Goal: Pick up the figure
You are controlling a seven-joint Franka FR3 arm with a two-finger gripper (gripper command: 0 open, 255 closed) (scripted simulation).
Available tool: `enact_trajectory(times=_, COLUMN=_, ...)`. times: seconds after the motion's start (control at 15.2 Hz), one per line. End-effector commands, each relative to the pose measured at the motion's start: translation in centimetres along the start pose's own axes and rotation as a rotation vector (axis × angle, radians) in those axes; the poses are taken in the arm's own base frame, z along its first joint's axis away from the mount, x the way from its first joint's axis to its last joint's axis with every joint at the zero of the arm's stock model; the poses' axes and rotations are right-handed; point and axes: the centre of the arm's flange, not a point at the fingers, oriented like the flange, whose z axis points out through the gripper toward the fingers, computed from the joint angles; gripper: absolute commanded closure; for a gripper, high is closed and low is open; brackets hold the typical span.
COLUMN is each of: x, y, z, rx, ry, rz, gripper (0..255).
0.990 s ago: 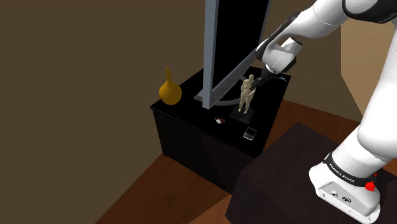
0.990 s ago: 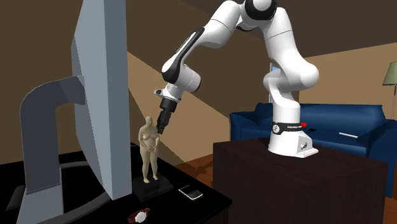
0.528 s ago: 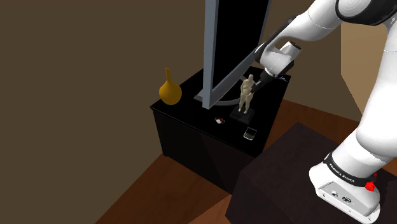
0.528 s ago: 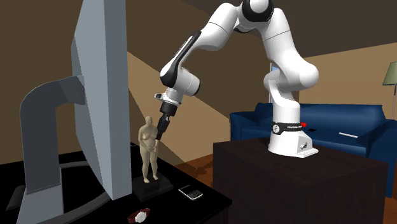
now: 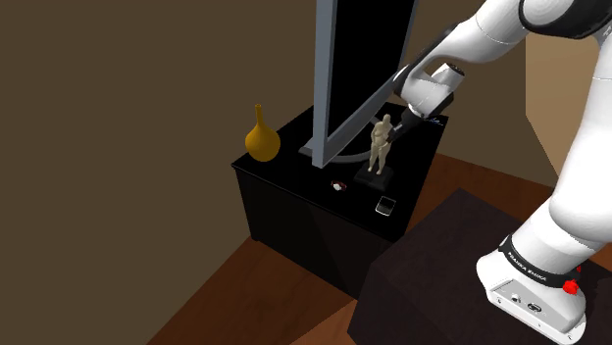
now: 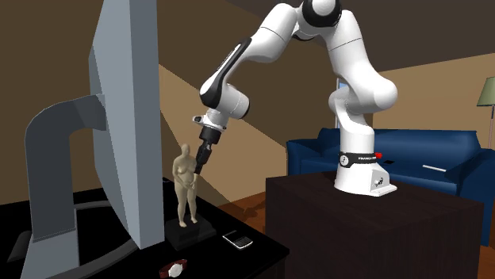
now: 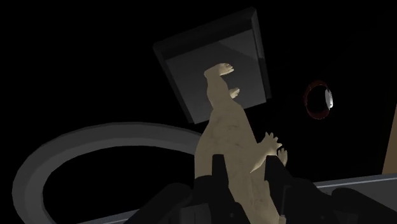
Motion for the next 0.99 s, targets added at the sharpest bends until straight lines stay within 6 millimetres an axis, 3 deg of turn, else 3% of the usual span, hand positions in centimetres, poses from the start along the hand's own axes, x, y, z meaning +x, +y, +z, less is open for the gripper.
enact_trajectory(times=0.0, x=0.3, y=-0.1, z=-0.7, rx=0.000, ry=0.001, rz=-0.001, gripper=255)
enact_trajectory(times=0.92, x=3.0, y=-0.6, z=-7.1, rx=0.000, ry=0.001, rz=-0.001, gripper=255)
